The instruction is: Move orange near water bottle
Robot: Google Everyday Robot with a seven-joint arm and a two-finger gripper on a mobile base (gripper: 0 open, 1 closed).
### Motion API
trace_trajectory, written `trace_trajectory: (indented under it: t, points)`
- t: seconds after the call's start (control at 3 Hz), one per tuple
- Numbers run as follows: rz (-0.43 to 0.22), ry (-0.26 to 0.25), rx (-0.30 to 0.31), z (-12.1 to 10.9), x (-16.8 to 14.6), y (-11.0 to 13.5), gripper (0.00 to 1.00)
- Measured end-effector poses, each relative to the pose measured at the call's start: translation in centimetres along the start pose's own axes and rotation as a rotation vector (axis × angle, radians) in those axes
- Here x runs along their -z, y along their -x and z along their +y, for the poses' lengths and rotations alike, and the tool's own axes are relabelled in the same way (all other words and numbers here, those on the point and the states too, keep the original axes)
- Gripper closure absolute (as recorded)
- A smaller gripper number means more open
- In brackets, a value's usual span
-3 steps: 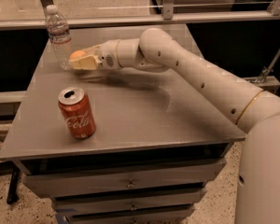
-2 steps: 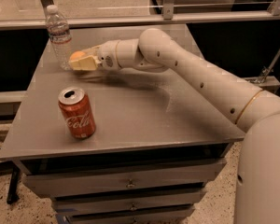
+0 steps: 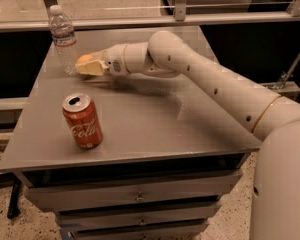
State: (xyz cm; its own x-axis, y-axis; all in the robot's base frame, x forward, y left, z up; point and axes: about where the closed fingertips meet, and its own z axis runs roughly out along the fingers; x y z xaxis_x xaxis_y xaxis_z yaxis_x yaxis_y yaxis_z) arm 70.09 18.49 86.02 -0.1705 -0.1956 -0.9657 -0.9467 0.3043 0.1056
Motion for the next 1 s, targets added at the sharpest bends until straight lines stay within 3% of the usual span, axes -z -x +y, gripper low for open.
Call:
trace_trajectory:
  t: [0.33,1.0]
  points:
    - [0.0,-0.002,-0.005,-0.13,0.2,0.08,0.0]
    - [-0.009,-0.01,0.002,-0.47,1.16,0.76,0.0]
